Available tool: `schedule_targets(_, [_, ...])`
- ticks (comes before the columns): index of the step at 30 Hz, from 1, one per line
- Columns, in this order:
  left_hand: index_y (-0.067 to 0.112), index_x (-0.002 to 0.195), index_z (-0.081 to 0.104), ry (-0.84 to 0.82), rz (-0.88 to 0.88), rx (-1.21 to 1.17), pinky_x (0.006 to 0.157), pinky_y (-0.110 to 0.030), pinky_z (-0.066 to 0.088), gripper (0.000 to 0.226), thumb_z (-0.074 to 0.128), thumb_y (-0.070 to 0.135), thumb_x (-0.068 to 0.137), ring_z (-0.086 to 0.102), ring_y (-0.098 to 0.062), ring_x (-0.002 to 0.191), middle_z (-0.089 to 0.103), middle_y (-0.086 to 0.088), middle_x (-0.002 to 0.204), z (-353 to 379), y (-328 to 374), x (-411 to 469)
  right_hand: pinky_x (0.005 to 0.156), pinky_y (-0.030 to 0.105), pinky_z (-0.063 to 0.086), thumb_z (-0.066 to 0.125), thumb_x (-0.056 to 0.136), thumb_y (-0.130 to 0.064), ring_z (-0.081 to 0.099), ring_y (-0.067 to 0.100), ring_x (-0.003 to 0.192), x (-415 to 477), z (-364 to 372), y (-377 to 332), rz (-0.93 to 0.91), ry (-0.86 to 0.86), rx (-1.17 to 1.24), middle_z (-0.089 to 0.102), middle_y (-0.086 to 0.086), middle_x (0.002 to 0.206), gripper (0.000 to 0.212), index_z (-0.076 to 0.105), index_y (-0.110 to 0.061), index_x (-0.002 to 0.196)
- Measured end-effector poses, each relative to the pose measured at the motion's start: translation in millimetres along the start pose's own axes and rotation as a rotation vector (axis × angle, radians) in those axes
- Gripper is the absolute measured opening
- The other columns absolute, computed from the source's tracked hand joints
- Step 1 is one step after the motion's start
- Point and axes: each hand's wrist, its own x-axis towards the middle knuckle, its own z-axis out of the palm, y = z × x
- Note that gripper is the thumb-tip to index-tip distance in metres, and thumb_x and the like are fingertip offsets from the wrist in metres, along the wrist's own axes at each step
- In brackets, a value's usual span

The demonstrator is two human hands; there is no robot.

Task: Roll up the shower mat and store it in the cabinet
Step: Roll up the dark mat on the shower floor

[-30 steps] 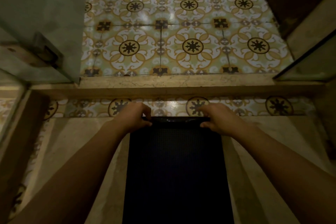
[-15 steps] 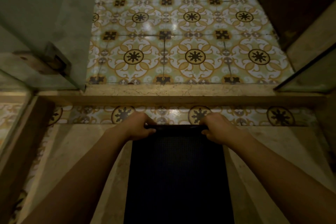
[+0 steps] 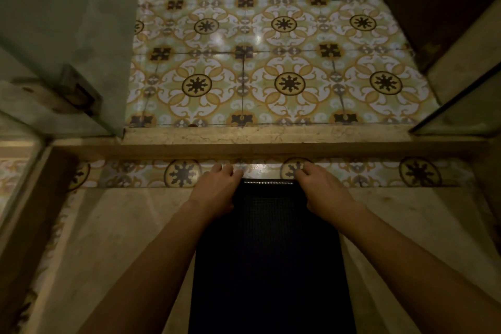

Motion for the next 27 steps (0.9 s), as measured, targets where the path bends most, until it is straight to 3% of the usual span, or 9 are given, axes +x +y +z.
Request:
schedule_targets(2, [0.012, 0.130, 0.040, -0.012, 0.016, 0.027, 0.084, -0.044, 0.048, 0.056, 0.063, 0.021, 0.080, 0.043, -0.033, 0.114, 0.051, -0.013, 0.122, 1.3, -0.2, 0.8, 0.079, 0.036, 0.046, 0.057, 0.082, 0.001, 0.050, 0.029, 0.106, 1.2, -0.3, 2.0, -0.032, -0.033, -0.064, 0.051, 0.014, 0.114, 0.033, 0.056, -0.005, 0.114])
schedule_targets(6, [0.009, 0.119, 0.046, 0.029, -0.005, 0.045, 0.080, -0.040, 0.049, 0.043, 0.062, 0.019, 0.081, 0.042, -0.032, 0.111, 0.052, -0.012, 0.117, 5.4, 4.9, -3.4, 0.079, 0.036, 0.048, 0.058, 0.084, -0.002, 0.048, 0.027, 0.110, -1.3, -2.7, 1.1, -0.026, -0.037, -0.098, 0.049, 0.012, 0.117, 0.034, 0.055, -0.006, 0.117])
schedule_targets(12, [0.014, 0.124, 0.049, 0.103, -0.011, -0.077, 0.083, -0.043, 0.050, 0.045, 0.062, 0.019, 0.082, 0.042, -0.030, 0.109, 0.053, -0.010, 0.119, 8.1, 5.5, -15.2, 0.073, 0.037, 0.050, 0.059, 0.083, -0.002, 0.046, 0.030, 0.115, -12.6, -4.5, -5.6, -0.049, -0.003, -0.112, 0.047, 0.014, 0.122, 0.032, 0.052, -0.006, 0.114])
schedule_targets(15, [0.017, 0.125, 0.049, 0.065, -0.014, -0.099, 0.085, -0.045, 0.049, 0.046, 0.063, 0.022, 0.082, 0.042, -0.031, 0.110, 0.057, -0.010, 0.115, 5.0, 3.3, -18.3, 0.081, 0.039, 0.053, 0.054, 0.088, -0.004, 0.041, 0.033, 0.123, -14.7, -1.5, -10.0, -0.032, -0.029, -0.150, 0.042, 0.016, 0.132, 0.036, 0.045, -0.006, 0.123])
schedule_targets(18, [0.014, 0.128, 0.045, 0.085, -0.039, -0.060, 0.082, -0.042, 0.048, 0.047, 0.060, 0.020, 0.083, 0.041, -0.032, 0.109, 0.055, -0.012, 0.113, 5.1, 8.2, -23.5, 0.082, 0.040, 0.053, 0.052, 0.089, -0.004, 0.041, 0.032, 0.121, -16.4, -2.2, -12.0, -0.031, -0.032, -0.165, 0.043, 0.016, 0.132, 0.034, 0.045, -0.006, 0.122])
schedule_targets(23, [0.011, 0.128, 0.046, 0.144, -0.039, -0.072, 0.077, -0.041, 0.050, 0.048, 0.062, 0.014, 0.083, 0.041, -0.029, 0.106, 0.053, -0.012, 0.115, 8.8, 17.2, -32.3, 0.071, 0.037, 0.050, 0.056, 0.086, -0.002, 0.050, 0.027, 0.107, -27.1, -4.1, -6.3, -0.071, -0.021, -0.147, 0.049, 0.013, 0.123, 0.030, 0.050, -0.007, 0.114])
schedule_targets(27, [0.013, 0.127, 0.045, 0.147, -0.057, -0.102, 0.075, -0.039, 0.050, 0.047, 0.063, 0.014, 0.083, 0.039, -0.027, 0.108, 0.051, -0.010, 0.116, 7.8, 18.2, -34.1, 0.072, 0.037, 0.048, 0.057, 0.086, -0.002, 0.049, 0.026, 0.109, -29.8, -4.2, -10.9, -0.044, -0.016, -0.139, 0.052, 0.013, 0.119, 0.029, 0.049, -0.007, 0.114])
